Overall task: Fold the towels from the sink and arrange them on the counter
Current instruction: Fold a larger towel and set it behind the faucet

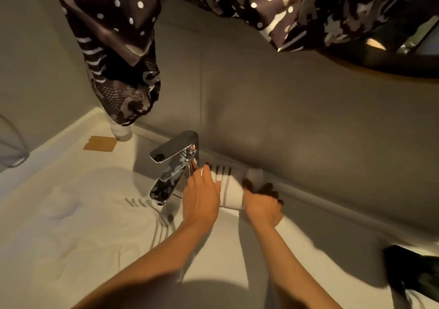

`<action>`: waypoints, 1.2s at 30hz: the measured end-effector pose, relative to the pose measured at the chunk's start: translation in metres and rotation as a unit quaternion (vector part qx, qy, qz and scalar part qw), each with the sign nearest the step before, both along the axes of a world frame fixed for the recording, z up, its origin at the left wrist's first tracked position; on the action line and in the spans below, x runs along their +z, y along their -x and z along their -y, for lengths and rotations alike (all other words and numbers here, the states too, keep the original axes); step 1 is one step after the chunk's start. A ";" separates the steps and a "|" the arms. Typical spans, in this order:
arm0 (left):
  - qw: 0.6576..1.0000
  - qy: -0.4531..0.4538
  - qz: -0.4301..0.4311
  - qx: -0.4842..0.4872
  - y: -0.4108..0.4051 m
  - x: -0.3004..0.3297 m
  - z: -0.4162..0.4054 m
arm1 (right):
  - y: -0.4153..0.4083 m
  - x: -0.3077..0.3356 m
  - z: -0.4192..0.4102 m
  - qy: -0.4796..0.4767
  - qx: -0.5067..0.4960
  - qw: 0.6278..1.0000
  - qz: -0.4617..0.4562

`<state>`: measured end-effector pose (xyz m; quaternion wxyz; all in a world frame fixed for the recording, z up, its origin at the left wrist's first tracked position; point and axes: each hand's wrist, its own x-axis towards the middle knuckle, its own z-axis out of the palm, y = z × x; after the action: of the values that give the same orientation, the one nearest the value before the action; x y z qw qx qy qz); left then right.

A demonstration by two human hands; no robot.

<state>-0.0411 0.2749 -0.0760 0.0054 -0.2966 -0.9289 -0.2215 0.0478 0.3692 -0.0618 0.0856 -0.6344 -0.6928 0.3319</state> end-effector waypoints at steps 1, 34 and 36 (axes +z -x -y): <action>1.000 0.022 -0.015 0.001 0.000 0.006 -0.003 | 0.001 0.002 -0.003 0.021 0.000 1.000 0.004; 0.865 -0.100 -0.116 -0.478 0.006 0.141 0.022 | -0.115 0.078 -0.010 -0.119 0.292 0.918 -0.240; 0.858 -0.095 -0.152 -0.481 0.018 0.151 0.017 | -0.114 0.094 -0.019 -0.236 0.285 0.906 -0.206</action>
<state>-0.0588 0.2581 0.0755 0.0675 -0.7341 -0.6330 -0.2363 0.1620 0.3883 0.0326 0.2754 -0.2887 -0.8693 0.2918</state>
